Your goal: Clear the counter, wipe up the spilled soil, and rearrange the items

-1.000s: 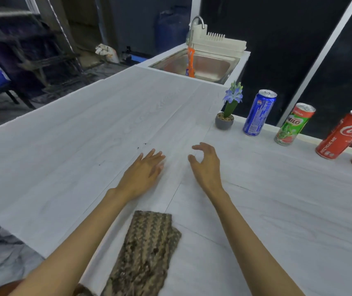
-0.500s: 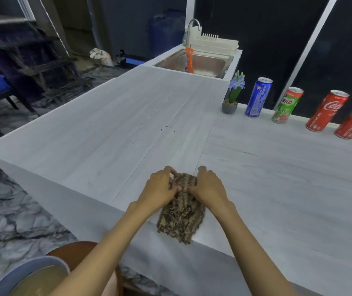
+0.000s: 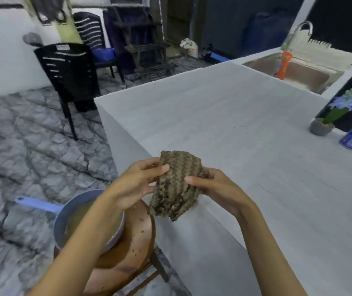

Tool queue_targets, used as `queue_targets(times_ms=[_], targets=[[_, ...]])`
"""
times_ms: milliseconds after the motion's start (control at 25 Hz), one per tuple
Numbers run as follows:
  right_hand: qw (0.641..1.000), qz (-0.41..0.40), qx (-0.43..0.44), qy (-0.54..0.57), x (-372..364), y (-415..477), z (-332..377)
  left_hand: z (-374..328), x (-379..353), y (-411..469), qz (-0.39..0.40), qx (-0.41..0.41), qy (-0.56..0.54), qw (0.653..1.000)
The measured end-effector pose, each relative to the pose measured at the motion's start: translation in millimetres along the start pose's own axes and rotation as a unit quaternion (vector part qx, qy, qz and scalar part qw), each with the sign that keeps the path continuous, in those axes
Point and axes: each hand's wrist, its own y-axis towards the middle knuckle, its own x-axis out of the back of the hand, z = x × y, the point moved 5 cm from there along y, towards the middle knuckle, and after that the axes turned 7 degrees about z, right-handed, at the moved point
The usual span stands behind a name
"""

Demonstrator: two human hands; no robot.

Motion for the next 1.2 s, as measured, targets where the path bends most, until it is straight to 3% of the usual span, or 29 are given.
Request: queue_targets(times_ms=[120,240,320,440,560,760,1200], targets=[[0.997,0.032,-0.017,0.073,-42,31,-22,28,46,-31,-0.138,-0.019,-0.108,0.984],[0.994,0.050,-0.060,0.073,-89,58,-54,67,79,-72,-0.269,-0.051,-0.230,0.934],[0.989,0.063,-0.100,0.084,-115,73,-82,92,90,-98,-0.320,-0.039,-0.241,0.915],[0.984,0.052,-0.152,0.071,-135,85,-124,125,96,-125,-0.374,0.053,-0.156,0.913],[0.986,0.057,-0.156,-0.007,-148,88,-146,148,113,-134,-0.439,0.094,-0.045,0.892],[0.981,-0.005,-0.038,-0.188,-153,87,-136,152,123,-136,-0.536,0.078,0.097,0.835],[0.983,-0.038,0.027,-0.179,-138,82,-145,157,117,-147,-0.570,0.033,0.221,0.791]])
